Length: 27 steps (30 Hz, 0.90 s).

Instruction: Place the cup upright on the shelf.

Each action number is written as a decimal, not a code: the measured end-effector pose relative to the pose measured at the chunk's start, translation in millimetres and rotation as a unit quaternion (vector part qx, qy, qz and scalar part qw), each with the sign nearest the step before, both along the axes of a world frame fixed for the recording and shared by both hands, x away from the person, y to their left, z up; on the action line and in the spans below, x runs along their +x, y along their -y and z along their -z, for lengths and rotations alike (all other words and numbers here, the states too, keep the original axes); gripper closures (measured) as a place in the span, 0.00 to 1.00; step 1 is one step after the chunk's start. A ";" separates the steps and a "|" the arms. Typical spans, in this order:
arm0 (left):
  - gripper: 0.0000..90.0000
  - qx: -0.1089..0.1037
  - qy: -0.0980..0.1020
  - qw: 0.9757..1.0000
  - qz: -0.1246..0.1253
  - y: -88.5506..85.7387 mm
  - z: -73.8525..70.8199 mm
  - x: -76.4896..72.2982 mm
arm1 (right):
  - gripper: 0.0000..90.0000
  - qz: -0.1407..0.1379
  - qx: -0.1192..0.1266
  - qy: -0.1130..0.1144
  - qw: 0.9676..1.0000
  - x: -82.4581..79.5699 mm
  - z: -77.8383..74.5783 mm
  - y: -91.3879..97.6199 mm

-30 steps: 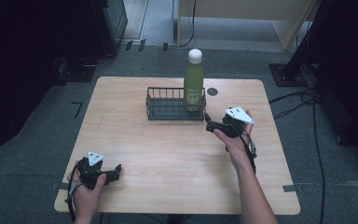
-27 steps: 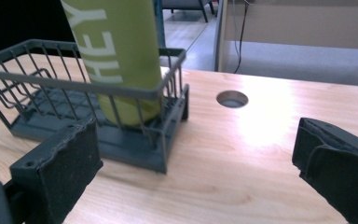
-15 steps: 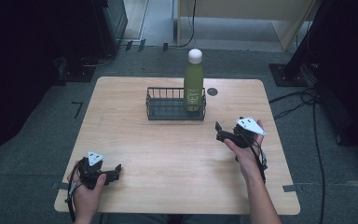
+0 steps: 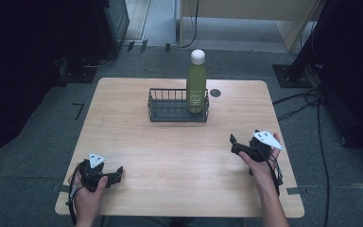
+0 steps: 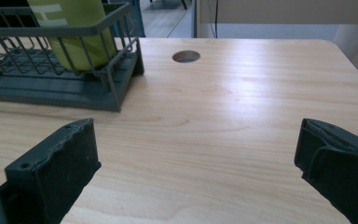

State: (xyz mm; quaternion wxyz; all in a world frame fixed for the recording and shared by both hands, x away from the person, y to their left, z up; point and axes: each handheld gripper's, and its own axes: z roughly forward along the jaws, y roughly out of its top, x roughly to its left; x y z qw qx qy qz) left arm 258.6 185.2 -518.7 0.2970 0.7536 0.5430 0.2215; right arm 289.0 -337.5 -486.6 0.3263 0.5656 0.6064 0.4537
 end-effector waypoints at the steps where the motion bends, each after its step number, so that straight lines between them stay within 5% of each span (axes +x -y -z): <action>1: 0.02 0.000 0.000 1.000 0.000 0.0 0.0 0.0 | 0.00 0.000 0.000 0.000 1.000 0.0 0.0 0.0; 27: 0.02 0.000 0.000 1.000 0.000 0.0 0.0 0.0 | 0.00 0.044 -0.004 -0.029 0.999 -58.2 23.4 50.6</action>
